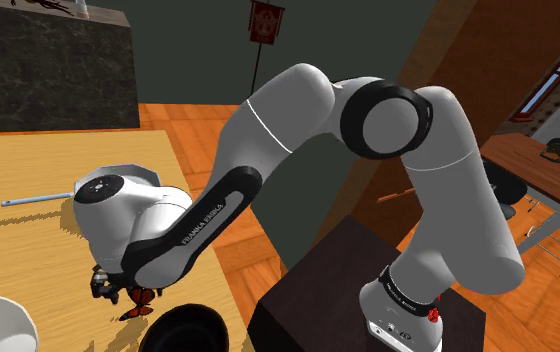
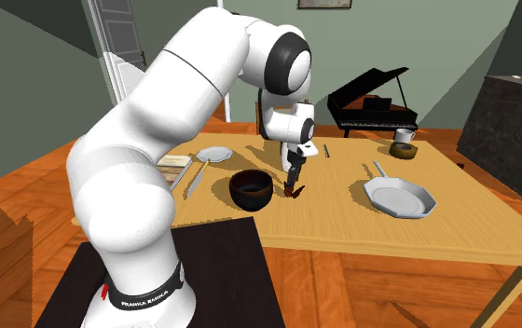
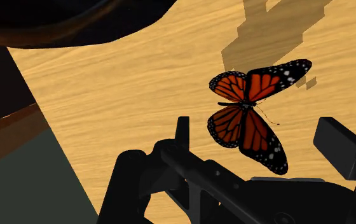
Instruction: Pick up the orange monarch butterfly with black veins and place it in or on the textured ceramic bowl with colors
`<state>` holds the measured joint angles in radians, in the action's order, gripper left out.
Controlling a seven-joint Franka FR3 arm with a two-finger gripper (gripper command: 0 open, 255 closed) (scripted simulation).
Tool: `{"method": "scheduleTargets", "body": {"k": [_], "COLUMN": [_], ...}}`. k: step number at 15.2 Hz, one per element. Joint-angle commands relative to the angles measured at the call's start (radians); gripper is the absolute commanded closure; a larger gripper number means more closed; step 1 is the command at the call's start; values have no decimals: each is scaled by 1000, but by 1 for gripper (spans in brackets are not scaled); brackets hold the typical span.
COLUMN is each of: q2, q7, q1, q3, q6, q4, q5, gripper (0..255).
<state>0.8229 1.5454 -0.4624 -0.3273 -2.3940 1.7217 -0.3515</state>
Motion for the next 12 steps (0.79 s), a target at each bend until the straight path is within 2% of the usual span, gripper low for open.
{"method": "scheduleTargets", "body": {"k": [1, 6, 12], "q2": [28, 75, 75], "q7": [5, 12, 12], "q1": [-9, -20, -20], "q3": [8, 24, 24], "q6": [-8, -42, -42], "q4": [-20, -35, -35], "q5": [-6, -19, -19], "gripper": [0, 0, 0]}}
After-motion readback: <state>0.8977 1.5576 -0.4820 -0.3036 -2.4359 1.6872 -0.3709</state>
